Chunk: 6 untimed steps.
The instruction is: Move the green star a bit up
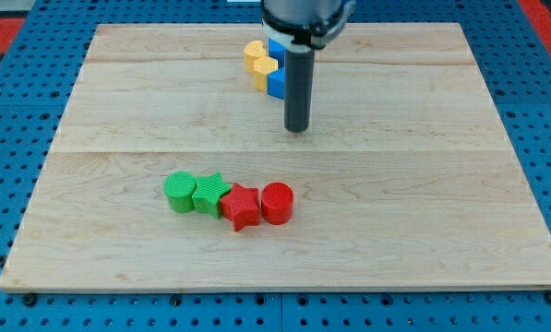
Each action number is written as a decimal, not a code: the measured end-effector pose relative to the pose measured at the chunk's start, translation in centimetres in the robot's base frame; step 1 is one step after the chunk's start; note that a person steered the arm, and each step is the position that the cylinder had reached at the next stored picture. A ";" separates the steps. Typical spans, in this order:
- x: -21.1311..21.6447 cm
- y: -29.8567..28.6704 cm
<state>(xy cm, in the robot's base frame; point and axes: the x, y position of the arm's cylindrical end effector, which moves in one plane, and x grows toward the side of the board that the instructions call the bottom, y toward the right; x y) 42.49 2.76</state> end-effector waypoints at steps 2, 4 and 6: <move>12.4 5.8; 12.7 -11.5; 7.4 -9.9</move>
